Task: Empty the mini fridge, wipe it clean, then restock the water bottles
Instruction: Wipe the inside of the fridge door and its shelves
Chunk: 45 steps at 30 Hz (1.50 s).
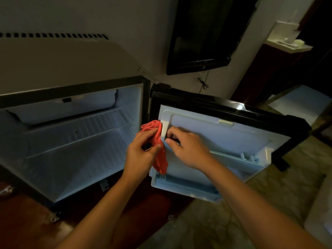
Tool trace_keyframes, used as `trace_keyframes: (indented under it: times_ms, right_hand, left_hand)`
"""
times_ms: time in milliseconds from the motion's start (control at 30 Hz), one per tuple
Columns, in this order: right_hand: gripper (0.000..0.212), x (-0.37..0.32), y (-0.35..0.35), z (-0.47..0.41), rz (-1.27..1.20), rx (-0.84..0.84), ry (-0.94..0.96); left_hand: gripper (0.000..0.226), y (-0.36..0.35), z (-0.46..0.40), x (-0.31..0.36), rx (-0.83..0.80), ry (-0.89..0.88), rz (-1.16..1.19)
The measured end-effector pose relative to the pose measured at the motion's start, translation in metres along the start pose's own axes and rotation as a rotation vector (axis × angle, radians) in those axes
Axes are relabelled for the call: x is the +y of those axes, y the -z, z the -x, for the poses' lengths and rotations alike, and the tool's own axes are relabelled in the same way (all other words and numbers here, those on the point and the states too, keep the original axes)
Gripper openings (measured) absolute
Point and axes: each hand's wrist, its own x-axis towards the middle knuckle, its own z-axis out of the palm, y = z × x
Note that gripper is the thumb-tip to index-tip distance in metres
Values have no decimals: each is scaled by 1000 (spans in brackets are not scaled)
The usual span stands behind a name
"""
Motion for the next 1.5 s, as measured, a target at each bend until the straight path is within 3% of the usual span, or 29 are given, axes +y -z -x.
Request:
trace_keyframes:
  times_ms: [200,633,1067,1500]
  right_hand:
    - [8,-2,1,-2,-1,-3,10]
    - [6,-5,-3,0,-2,15,25]
    - [7,-16,-4,3,11,19,-1]
    - [7,-15,-11,3,-4,135,27]
  left_hand:
    - [63,1,3,-10,-52,20,-3]
    - [67,-1,22,-71,-1,207,-91]
    - [57,7,3,-13,-4,-25,-22]
    - [46,11,4,-55,-66,112,-78]
